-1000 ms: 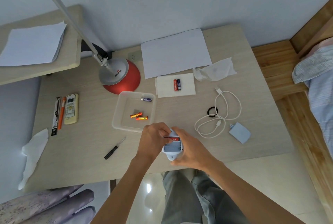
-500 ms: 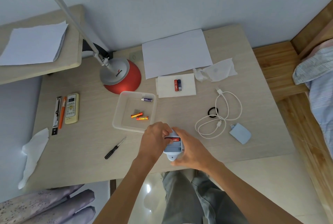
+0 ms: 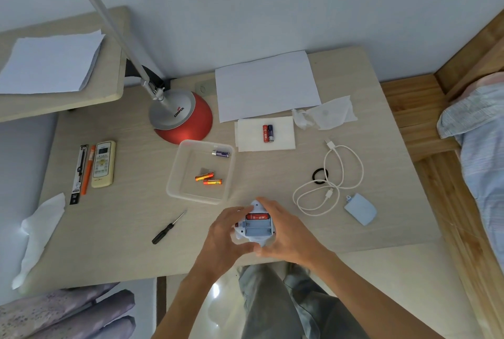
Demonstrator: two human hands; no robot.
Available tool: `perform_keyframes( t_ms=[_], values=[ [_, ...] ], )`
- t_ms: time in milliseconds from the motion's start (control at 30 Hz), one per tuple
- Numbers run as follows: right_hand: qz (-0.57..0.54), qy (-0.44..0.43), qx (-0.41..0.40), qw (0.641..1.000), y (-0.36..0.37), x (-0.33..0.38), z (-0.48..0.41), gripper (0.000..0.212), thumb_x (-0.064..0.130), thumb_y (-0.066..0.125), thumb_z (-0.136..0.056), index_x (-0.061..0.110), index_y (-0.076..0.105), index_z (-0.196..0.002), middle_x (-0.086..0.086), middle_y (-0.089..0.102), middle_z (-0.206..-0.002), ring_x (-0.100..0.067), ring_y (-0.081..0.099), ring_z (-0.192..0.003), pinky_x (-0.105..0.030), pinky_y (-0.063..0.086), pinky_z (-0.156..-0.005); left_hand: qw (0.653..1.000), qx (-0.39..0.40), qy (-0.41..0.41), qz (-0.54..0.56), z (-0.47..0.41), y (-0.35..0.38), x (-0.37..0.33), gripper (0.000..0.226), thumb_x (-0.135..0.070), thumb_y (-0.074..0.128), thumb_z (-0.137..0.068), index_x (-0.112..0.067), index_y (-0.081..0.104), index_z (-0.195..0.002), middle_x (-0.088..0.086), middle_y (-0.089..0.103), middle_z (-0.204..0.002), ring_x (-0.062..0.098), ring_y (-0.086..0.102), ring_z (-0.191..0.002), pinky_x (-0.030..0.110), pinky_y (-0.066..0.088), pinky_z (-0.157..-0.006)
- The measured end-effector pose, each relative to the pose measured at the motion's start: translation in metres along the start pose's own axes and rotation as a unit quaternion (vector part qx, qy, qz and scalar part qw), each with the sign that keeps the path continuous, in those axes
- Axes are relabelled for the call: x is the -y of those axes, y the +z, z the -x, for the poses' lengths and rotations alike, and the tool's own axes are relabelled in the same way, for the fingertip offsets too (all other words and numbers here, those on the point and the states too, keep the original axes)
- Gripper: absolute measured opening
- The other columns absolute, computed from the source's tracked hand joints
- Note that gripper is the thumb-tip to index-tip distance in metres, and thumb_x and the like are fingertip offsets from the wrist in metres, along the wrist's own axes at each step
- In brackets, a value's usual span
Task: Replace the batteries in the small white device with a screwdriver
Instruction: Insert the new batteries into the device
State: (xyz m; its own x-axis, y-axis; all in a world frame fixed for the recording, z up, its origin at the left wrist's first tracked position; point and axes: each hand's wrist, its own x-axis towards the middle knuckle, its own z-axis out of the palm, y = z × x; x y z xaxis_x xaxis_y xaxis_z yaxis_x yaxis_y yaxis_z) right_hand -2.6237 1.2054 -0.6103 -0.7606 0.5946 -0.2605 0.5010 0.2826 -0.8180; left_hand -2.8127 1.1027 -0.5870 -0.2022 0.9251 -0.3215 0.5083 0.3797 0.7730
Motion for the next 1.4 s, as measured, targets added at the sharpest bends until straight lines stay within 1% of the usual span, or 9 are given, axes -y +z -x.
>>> perform_keyframes(
  t_ms=[167,267,333,467,633,800,1033,1200,1400],
  values=[
    [0.119,0.007,0.05,0.992,-0.019,0.013,0.001,0.104,0.055,0.091,-0.071,0.04,0.029,-0.154,0.012,0.043,-0.141,-0.012,0.062,-0.12,-0.031,0.063,-0.094,0.992,-0.008,-0.048,0.115,-0.007,0.01,0.005,0.082,-0.025,0.102,-0.063,-0.034,0.066,-0.137,-0.012,0.067,-0.129,0.0,0.061,-0.123,0.022,0.06,-0.098],
    [0.175,0.043,0.099,0.979,-0.062,0.02,-0.016,0.096,0.049,0.09,-0.078,0.03,0.04,-0.158,0.007,0.053,-0.147,-0.016,0.061,-0.128,-0.042,0.056,-0.107,0.983,-0.01,-0.062,0.174,-0.009,0.015,0.01,0.08,-0.017,0.103,-0.061,-0.028,0.071,-0.133,-0.003,0.07,-0.127,0.006,0.065,-0.121,0.019,0.059,-0.094],
    [0.141,0.094,0.076,0.983,-0.097,0.019,-0.042,0.082,0.036,0.088,-0.087,0.024,0.049,-0.158,0.004,0.061,-0.142,-0.017,0.062,-0.122,-0.047,0.052,-0.111,0.976,-0.013,-0.07,0.207,-0.009,0.018,0.014,0.079,-0.014,0.103,-0.06,-0.025,0.073,-0.132,0.001,0.071,-0.127,0.012,0.067,-0.119,0.017,0.057,-0.094],
    [0.12,0.13,-0.059,0.983,-0.143,0.013,-0.114,0.064,0.015,0.081,-0.092,0.02,0.057,-0.151,0.001,0.069,-0.118,-0.02,0.067,-0.098,-0.042,0.056,-0.098,0.971,-0.021,-0.072,0.228,-0.007,0.021,0.015,0.078,-0.015,0.103,-0.06,-0.028,0.073,-0.131,0.005,0.07,-0.127,0.011,0.067,-0.118,0.016,0.055,-0.093],
    [0.148,0.125,-0.047,0.98,-0.154,0.007,-0.169,0.072,0.018,0.087,-0.087,0.018,0.054,-0.151,-0.004,0.068,-0.12,-0.021,0.065,-0.102,-0.042,0.056,-0.093,0.968,-0.021,-0.075,0.237,-0.007,0.023,0.015,0.077,-0.015,0.103,-0.063,-0.03,0.073,-0.132,0.004,0.068,-0.128,0.008,0.065,-0.118,0.014,0.055,-0.093],
    [0.169,0.123,-0.049,0.977,-0.147,0.002,-0.182,0.046,0.023,0.092,-0.077,0.021,0.069,-0.117,-0.001,0.069,-0.103,-0.026,0.07,-0.096,-0.048,0.059,-0.088,0.966,-0.024,-0.08,0.244,-0.007,0.024,0.017,0.077,-0.014,0.103,-0.063,-0.03,0.073,-0.132,0.005,0.069,-0.127,0.008,0.066,-0.116,0.016,0.056,-0.094],
    [0.166,0.113,-0.076,0.977,-0.153,0.002,-0.173,0.034,0.027,0.09,-0.083,0.015,0.069,-0.107,0.0,0.073,-0.096,-0.023,0.071,-0.088,-0.042,0.058,-0.082,0.967,-0.024,-0.084,0.24,-0.009,0.023,0.017,0.075,-0.012,0.101,-0.065,-0.029,0.072,-0.132,0.003,0.069,-0.129,0.003,0.066,-0.116,0.015,0.056,-0.094],
    [0.084,0.092,-0.085,0.989,-0.152,0.01,-0.132,0.019,0.009,0.065,-0.1,0.003,0.073,-0.117,-0.014,0.076,-0.088,-0.034,0.074,-0.076,-0.051,0.062,-0.079,0.964,-0.021,-0.092,0.248,-0.011,0.022,0.012,0.074,-0.009,0.099,-0.067,-0.024,0.071,-0.133,0.004,0.068,-0.132,-0.001,0.066,-0.116,0.014,0.056,-0.091],
    [0.048,0.035,0.005,0.998,-0.111,0.031,-0.042,0.017,0.011,0.066,-0.107,0.014,0.08,-0.116,0.006,0.076,-0.079,-0.009,0.07,-0.058,-0.036,0.061,-0.064,0.962,-0.021,-0.1,0.254,-0.012,0.02,0.011,0.073,-0.006,0.099,-0.067,-0.023,0.072,-0.133,0.003,0.07,-0.133,0.005,0.067,-0.12,0.018,0.057,-0.093]
  ],
)
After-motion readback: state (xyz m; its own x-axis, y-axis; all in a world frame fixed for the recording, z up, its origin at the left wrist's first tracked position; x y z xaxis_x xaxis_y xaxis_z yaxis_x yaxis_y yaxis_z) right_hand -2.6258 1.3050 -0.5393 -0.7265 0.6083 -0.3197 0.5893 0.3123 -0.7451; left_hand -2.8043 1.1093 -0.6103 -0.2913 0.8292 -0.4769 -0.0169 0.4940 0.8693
